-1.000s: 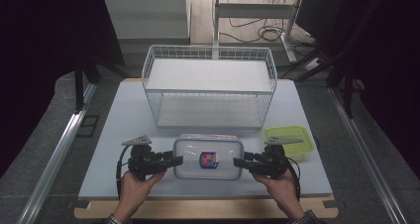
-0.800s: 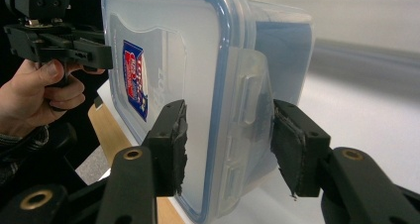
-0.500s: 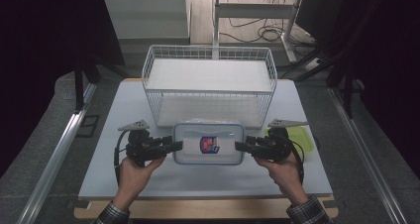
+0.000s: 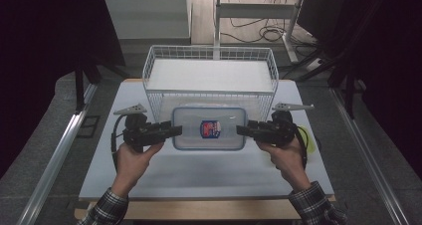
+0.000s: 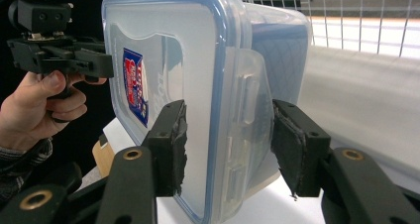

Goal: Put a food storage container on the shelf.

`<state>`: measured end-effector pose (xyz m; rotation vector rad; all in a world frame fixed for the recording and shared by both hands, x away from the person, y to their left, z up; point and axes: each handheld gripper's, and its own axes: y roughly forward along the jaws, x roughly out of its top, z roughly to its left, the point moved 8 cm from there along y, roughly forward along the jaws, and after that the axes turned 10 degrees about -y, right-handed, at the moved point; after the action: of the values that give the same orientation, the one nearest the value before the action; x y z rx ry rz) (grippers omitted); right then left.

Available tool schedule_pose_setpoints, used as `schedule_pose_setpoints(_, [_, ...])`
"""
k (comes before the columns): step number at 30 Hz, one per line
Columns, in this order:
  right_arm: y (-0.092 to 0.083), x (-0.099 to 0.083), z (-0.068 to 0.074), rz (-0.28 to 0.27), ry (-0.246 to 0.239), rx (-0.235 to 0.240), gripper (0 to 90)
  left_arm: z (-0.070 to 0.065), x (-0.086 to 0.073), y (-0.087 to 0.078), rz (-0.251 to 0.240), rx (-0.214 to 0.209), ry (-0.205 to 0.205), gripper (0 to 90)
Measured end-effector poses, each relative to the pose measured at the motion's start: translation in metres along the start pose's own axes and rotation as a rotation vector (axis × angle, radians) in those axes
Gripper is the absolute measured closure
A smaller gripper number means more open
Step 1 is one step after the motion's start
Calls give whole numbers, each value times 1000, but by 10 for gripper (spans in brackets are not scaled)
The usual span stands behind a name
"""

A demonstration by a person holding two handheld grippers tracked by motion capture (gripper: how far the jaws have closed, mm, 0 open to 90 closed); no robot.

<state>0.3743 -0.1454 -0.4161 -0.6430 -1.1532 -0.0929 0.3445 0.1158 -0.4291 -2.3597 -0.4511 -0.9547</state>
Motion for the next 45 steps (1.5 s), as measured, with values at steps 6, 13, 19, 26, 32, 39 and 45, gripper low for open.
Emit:
schedule_pose_setpoints(6, [1, 21, -3, -10, -15, -6, 499, 0, 17, -3, -15, -9, -1, 527])
schedule_pose_setpoints(13, [-1, 44, -5, -31, -20, -10, 500, -4, 36, -7, -26, -11, 16, 527])
schedule_pose_setpoints(19, [0, 61, -9, -42, -26, -10, 500, -4, 55, -10, -29, -9, 26, 527])
schedule_pose_setpoints(26, [4, 81, -16, -55, -21, -13, 500, -1, 77, -10, -38, -14, 19, 527])
schedule_pose_setpoints(32, [5, 94, -20, -61, -15, -16, 500, 0, 94, -11, -47, -19, 20, 526])
schedule_pose_setpoints(39, [5, 114, -28, -79, -15, -27, 501, 1, 116, -8, -52, -23, 19, 526])
schedule_pose_setpoints(45, [9, 123, -37, -91, -6, -33, 500, 7, 130, -2, -52, -22, 16, 525])
